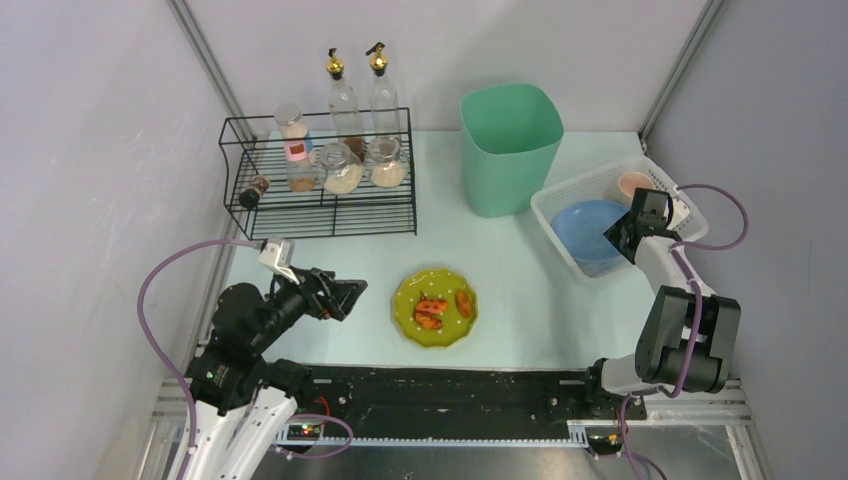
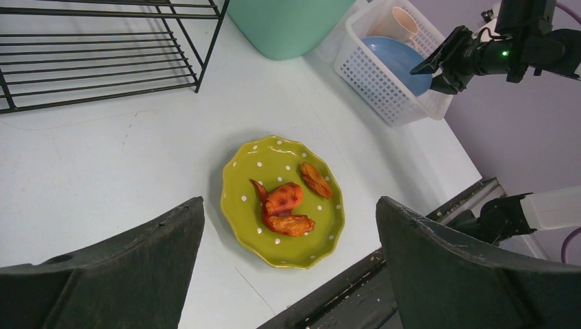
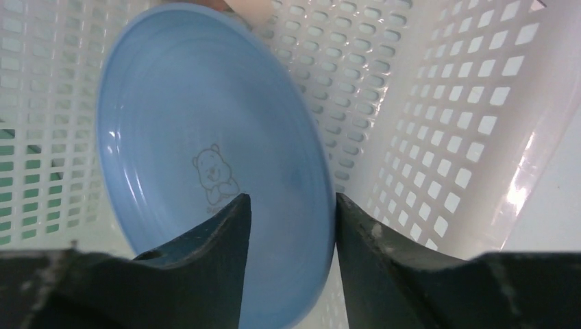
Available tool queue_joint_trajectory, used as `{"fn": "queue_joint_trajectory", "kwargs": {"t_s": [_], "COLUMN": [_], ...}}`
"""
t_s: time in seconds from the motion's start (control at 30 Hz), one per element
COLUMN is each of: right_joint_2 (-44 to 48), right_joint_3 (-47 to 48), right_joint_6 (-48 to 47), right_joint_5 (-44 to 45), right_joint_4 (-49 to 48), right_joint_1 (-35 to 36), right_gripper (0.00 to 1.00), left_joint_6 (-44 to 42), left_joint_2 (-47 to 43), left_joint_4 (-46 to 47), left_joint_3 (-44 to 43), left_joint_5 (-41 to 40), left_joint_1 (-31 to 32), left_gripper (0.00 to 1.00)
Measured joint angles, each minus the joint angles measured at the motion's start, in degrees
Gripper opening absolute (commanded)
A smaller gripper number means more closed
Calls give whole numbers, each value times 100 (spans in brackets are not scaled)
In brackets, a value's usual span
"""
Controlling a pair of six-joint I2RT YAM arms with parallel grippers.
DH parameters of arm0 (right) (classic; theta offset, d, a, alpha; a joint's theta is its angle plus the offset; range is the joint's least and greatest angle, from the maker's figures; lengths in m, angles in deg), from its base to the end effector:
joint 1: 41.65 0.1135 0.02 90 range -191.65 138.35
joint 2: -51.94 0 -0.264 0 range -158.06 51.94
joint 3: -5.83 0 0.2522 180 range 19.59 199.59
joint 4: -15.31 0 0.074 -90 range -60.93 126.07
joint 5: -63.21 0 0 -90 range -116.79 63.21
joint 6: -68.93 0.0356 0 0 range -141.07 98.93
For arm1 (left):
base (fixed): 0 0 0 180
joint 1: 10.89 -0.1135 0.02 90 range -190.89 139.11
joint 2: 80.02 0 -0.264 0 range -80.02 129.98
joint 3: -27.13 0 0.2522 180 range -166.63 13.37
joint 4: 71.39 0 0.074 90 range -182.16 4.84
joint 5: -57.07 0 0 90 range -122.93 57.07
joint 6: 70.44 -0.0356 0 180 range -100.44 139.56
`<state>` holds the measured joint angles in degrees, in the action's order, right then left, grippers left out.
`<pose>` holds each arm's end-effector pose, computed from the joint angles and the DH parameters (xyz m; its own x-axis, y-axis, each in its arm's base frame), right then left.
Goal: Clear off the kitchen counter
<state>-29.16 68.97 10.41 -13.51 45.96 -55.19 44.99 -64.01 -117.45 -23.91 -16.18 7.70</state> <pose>0.2809 -0.0761 0.2150 -0.4259 0.6253 -0.6539 0.7011 0.6849 0.1983 0.0715 -0.0349 0.3104 -0.4100 -0.2959 -0.8628 0.4400 0.7644 -0.4713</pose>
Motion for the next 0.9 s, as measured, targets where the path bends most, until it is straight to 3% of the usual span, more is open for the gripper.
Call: {"fn": "queue_joint_trajectory", "kwargs": {"t_s": [0.3, 0.6, 0.9], "right_joint_2": [136, 278, 1456], "right_joint_3": [46, 273, 496], "right_joint_6": [-146, -562, -695], "right_joint_5": [-116, 389, 691], "right_joint_4": [168, 1043, 1602], "right_joint_1": [24, 533, 785], "right_gripper": [55, 56, 56], "left_joint_6": [0, 0, 0], "left_joint_2": [-2, -61, -109], "left_joint_4": [0, 2, 0], "left_joint_3": [0, 0, 0], "left_joint_5": [0, 0, 0], "left_joint_1": [2, 4, 4], "left_gripper": [98, 98, 98]}}
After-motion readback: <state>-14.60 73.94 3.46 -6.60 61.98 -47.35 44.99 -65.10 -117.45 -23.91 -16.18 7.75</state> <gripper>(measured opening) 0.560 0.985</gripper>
